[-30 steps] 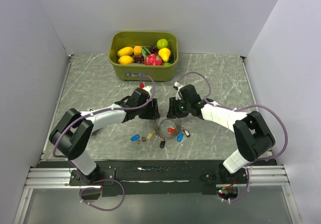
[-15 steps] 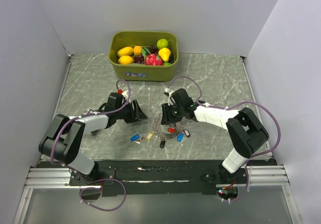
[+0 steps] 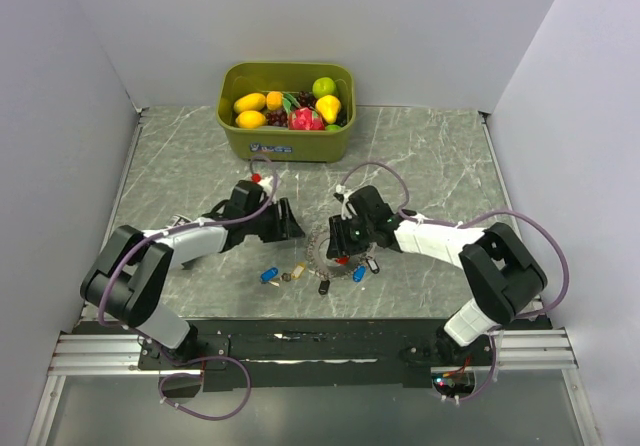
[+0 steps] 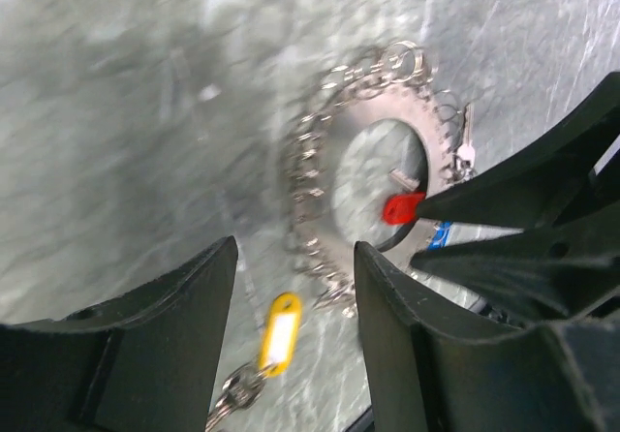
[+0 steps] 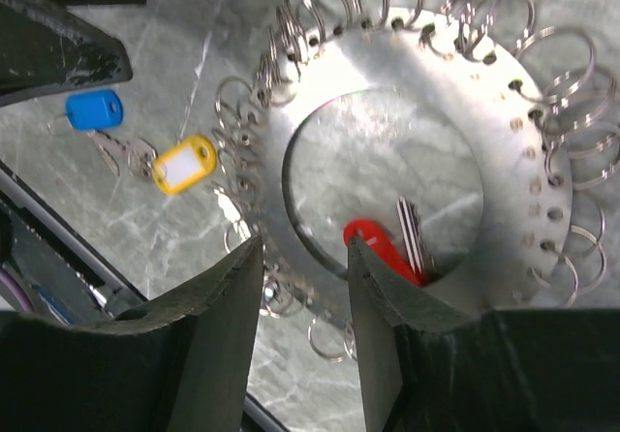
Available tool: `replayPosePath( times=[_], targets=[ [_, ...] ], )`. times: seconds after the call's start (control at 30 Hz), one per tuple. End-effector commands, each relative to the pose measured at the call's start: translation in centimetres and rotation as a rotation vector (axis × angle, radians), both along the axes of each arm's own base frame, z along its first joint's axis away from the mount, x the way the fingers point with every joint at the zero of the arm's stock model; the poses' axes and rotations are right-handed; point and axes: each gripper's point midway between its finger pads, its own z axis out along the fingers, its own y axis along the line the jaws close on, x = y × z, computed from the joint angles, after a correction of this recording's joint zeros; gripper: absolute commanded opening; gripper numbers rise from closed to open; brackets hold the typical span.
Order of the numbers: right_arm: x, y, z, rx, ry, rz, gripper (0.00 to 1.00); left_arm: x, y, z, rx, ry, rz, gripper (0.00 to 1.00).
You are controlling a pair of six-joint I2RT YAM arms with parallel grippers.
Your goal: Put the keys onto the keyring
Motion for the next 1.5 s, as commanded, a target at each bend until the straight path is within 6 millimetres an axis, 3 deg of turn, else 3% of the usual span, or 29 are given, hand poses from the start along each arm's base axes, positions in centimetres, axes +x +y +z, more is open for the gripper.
replayPosePath(
  times=[0.0, 0.23, 0.43, 0.67, 1.0, 1.27, 1.47],
  targets=[
    [-0.4, 0.1, 1.9, 0.046, -0.035, -0.006, 0.47, 1.2, -1.3, 1.5, 0.076, -0.093, 0.000, 0.57],
    [-1.0, -1.0, 2.4, 0.102, -0.006, -0.043, 0.47, 1.0, -1.8, 1.1, 0.082, -0.083, -0.017, 0.57],
    [-1.1, -3.9, 2.5, 0.123, 0.014, -0.161, 0.47, 1.1, -1.7, 0.2, 0.111, -0.059, -0.023, 0.57],
    [-1.5, -6.8, 1.0, 0.097, 0.064, -0.290, 0.47, 1.8, -2.3, -1.0, 0.130, -0.034, -0.033, 0.56],
    [-1.9, -6.3, -0.9, 0.156, 0.164, -0.310, 0.47, 1.7, -3.4, -2.2, 0.132, -0.005, -0.056, 0.52],
    [-0.1, -5.3, -1.2, 0.170, 0.167, -0.302, 0.48, 0.9, -4.2, -1.9, 0.105, -0.009, -0.074, 0.43],
    [1.7, -5.9, -0.7, 0.154, 0.131, -0.320, 0.48, 0.2, -4.2, -2.1, 0.106, -0.003, -0.070, 0.36]
  ],
)
